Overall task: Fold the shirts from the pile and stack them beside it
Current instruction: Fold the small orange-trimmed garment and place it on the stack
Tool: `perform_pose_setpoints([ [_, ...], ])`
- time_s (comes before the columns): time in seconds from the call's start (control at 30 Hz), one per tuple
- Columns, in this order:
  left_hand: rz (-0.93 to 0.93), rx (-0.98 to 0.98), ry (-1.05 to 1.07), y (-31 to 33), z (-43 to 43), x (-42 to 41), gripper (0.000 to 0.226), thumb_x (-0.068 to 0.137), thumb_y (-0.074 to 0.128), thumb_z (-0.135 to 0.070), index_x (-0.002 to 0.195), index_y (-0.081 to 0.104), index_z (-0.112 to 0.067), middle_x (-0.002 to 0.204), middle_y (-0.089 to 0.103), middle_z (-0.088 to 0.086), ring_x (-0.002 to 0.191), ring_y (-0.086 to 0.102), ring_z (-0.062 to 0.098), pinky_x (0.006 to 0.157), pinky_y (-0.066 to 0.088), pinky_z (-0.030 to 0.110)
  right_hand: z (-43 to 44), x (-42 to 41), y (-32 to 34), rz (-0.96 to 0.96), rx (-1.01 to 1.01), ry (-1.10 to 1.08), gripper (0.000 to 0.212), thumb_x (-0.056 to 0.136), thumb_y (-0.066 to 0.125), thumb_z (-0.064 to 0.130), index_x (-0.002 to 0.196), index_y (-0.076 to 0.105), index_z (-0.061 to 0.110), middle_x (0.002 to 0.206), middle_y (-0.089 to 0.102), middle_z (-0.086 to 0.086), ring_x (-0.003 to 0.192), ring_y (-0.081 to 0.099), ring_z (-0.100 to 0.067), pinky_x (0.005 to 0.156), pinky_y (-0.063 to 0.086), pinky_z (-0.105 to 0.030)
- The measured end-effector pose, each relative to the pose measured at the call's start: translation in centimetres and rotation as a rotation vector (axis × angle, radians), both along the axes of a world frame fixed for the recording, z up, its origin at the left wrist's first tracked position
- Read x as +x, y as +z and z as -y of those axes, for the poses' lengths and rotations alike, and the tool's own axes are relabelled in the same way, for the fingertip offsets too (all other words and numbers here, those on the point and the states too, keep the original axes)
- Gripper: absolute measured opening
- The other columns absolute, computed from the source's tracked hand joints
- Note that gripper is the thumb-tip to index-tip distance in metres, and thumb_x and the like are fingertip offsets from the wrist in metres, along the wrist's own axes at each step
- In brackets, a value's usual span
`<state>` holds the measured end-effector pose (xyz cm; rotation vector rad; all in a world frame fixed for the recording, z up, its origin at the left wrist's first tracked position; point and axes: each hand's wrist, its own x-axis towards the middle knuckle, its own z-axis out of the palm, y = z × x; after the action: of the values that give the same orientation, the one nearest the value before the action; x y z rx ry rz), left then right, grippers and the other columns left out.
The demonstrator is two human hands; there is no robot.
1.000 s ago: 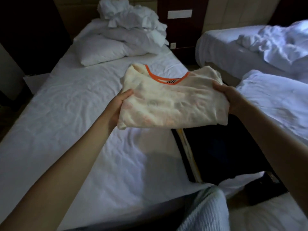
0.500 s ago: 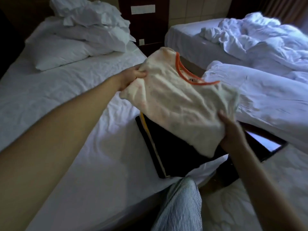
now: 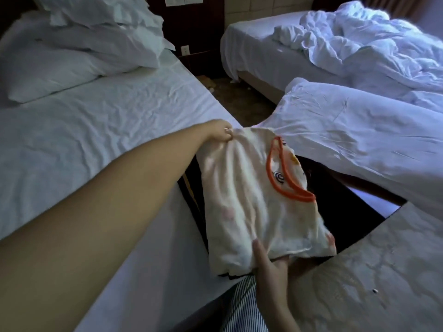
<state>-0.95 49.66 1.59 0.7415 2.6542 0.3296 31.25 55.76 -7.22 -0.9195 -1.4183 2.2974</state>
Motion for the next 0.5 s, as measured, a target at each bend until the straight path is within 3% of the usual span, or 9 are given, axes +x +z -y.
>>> perform_pose_setpoints([
  [0.07, -0.119, -0.09, 0.069, -2.6, 0.0, 0.7, 0.038, 0.096, 0.04, -0.032, 0.133, 0.043, -0.023, 0.139, 0.046, 0.007, 0.127, 0.04, 0.03, 0.1, 0.027, 0.041, -0.8, -0.3, -0.2, -0.001, -0.006, -0.021, 0.042, 0.073, 0.078, 0.034, 0.108, 0.054, 0.032, 0.107, 0.067, 0.008, 0.104, 0.063, -0.015, 0.092, 0.051, -0.036],
  [0.13, -0.318, -0.04, 0.118, -3.8, 0.3, 2.0, 0.051, 0.097, 0.035, -0.034, 0.147, 0.026, -0.027, 0.152, 0.028, 0.006, 0.136, 0.027, 0.027, 0.104, 0.019, 0.042, -1.8, -0.6, -0.1, -0.004, -0.027, -0.058, 0.08, 0.048, 0.083, 0.061, 0.117, 0.055, 0.032, 0.115, 0.067, 0.006, 0.109, 0.063, -0.015, 0.094, 0.051, -0.039],
  [0.17, -0.418, 0.026, 0.134, -4.0, 0.4, 3.0, 0.054, 0.097, 0.034, -0.036, 0.149, 0.023, -0.027, 0.156, 0.022, 0.005, 0.139, 0.021, 0.025, 0.106, 0.016, 0.041, -2.3, -0.9, 0.0, -0.008, -0.03, -0.093, 0.096, 0.043, 0.082, 0.065, 0.125, 0.053, 0.026, 0.12, 0.065, 0.003, 0.111, 0.062, -0.016, 0.095, 0.05, -0.042],
  [0.23, -0.472, 0.145, 0.078, -4.3, 0.9, 5.3, 0.058, 0.093, 0.03, -0.045, 0.149, 0.023, -0.031, 0.159, 0.012, 0.002, 0.145, 0.008, 0.024, 0.109, 0.008, 0.044, -3.3, -1.7, 0.4, -0.019, -0.013, -0.152, 0.106, 0.042, 0.083, 0.065, 0.13, 0.051, 0.016, 0.12, 0.064, -0.002, 0.108, 0.063, -0.018, 0.093, 0.052, -0.041],
  [0.27, -0.413, 0.163, 0.012, -4.7, 1.2, 6.6, 0.06, 0.092, 0.026, -0.052, 0.149, 0.021, -0.036, 0.16, 0.006, -0.001, 0.146, -0.002, 0.025, 0.111, 0.001, 0.048, -3.8, -2.2, 0.8, -0.022, -0.008, -0.163, 0.099, 0.046, 0.084, 0.062, 0.127, 0.053, 0.013, 0.116, 0.066, -0.002, 0.103, 0.065, -0.017, 0.088, 0.055, -0.036],
  [0.37, -0.185, 0.068, -0.002, -7.3, 2.8, 9.5, 0.056, 0.094, 0.02, -0.065, 0.146, 0.008, -0.05, 0.16, -0.009, -0.006, 0.143, -0.025, 0.026, 0.108, -0.017, 0.057, -5.1, -4.3, 2.4, -0.03, -0.039, -0.111, 0.042, 0.085, 0.067, 0.027, 0.122, 0.049, 0.016, 0.106, 0.063, 0.001, 0.091, 0.063, -0.011, 0.08, 0.054, -0.026],
  [0.5, -0.165, 0.006, 0.168, -8.9, 3.9, 10.2, 0.06, 0.089, 0.015, -0.071, 0.144, -0.004, -0.055, 0.158, -0.019, -0.01, 0.14, -0.031, 0.024, 0.104, -0.016, 0.065, -5.8, -4.4, 1.5, 0.058, 0.044, -0.105, 0.039, 0.09, 0.061, 0.013, 0.127, 0.05, 0.01, 0.107, 0.063, -0.004, 0.103, 0.061, -0.022, 0.089, 0.051, -0.037],
])
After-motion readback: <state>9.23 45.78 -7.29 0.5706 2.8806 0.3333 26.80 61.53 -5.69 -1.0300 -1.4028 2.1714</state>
